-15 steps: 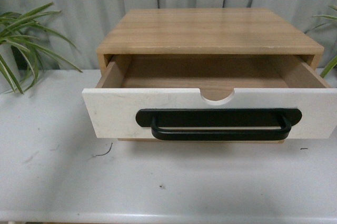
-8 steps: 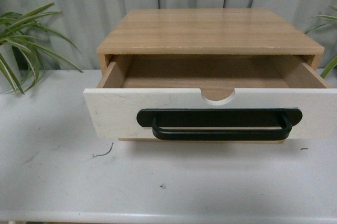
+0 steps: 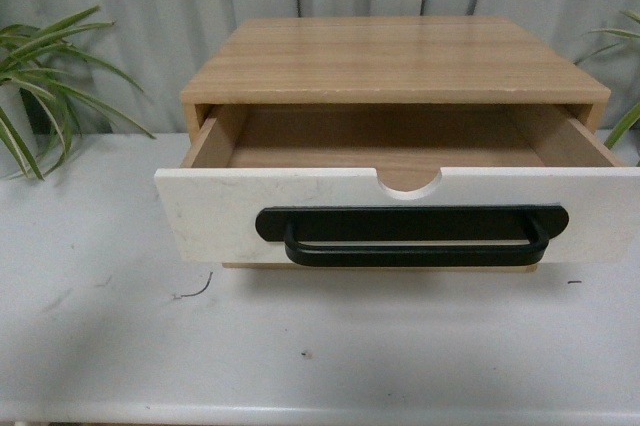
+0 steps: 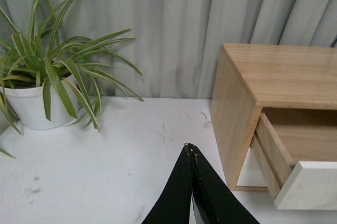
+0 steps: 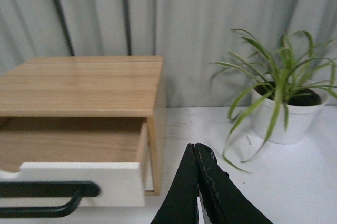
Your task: Pull drawer
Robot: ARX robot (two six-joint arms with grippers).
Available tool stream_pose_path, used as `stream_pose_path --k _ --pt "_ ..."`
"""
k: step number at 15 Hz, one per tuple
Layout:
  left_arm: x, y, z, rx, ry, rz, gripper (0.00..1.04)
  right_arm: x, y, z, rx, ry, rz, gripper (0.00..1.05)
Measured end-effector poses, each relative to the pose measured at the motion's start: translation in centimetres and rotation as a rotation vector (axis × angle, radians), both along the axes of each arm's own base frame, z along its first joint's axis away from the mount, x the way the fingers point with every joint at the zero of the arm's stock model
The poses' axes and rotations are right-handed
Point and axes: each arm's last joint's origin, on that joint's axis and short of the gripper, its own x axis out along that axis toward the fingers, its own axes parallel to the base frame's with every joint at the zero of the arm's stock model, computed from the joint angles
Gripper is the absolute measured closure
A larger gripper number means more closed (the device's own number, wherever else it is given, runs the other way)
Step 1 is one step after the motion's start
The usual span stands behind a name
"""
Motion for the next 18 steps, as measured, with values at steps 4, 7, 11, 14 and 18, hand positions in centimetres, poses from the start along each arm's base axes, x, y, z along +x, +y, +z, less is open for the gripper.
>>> stream_pose_path --k 4,7,11,14,18 --pt "-1.4 -1.0 -1.3 0.002 -0.009 0.006 1.03 -1.1 0.1 -2.4 0.000 0.008 0.000 1.03" --pt "-2.3 -1.0 -2.2 0.002 -0.006 0.008 1.03 -1.8 0.1 -3.2 0.000 -0.002 0.001 1.03" --pt "-3.1 -1.0 -2.9 0.002 -0.007 0.008 1.03 -2.4 0.1 -4.2 0.000 0.001 0.001 1.03" --pt "-3.5 -1.0 -3.5 0.002 -0.019 0.007 1.03 -2.7 0.1 -4.7 0.000 0.003 0.001 1.03" --pt "-4.0 -1.0 -3.5 0.002 -0.022 0.008 1.03 -3.8 0.1 -5.8 0.001 0.039 0.001 1.03"
